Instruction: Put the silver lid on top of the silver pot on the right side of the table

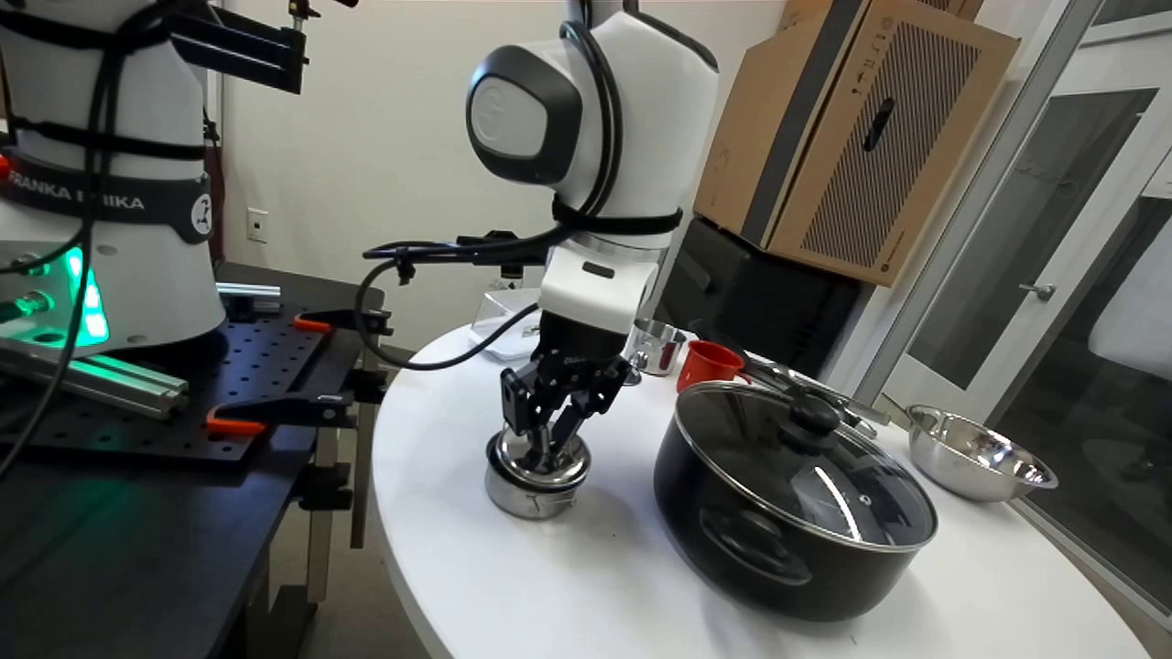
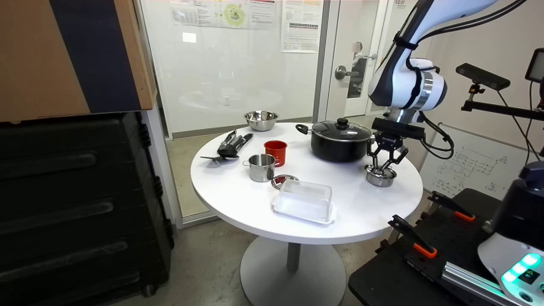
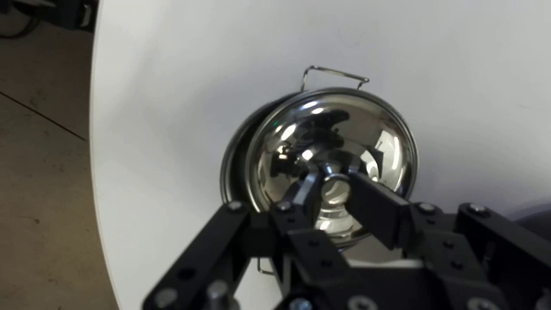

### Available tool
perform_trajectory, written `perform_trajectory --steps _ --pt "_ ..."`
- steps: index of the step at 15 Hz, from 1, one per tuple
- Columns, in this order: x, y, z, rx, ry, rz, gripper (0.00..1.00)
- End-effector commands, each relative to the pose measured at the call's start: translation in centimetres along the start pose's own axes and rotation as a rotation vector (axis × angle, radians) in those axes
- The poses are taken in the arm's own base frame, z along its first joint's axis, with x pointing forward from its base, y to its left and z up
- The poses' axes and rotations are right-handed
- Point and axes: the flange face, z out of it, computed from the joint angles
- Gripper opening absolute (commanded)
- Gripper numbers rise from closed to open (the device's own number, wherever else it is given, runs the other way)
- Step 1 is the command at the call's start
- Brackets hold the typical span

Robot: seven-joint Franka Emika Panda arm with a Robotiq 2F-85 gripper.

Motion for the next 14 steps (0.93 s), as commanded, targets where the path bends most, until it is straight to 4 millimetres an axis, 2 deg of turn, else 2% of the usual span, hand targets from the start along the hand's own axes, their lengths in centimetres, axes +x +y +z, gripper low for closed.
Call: perform_trajectory --steps 1,9,10,11,14 --pt "0.49 -0.18 0.14 -0.016 0.001 0.014 0.06" --pt "0.78 0.18 0.14 -0.018 0.009 0.027 0.06" --pt "0.74 0.17 0.13 -0.019 0.012 0.028 0.48" --pt "0.68 0.15 0.1 -0.019 0.014 0.027 0.49" --pt "0.42 -0.1 -0.46 -0.01 0.011 0.01 0.71"
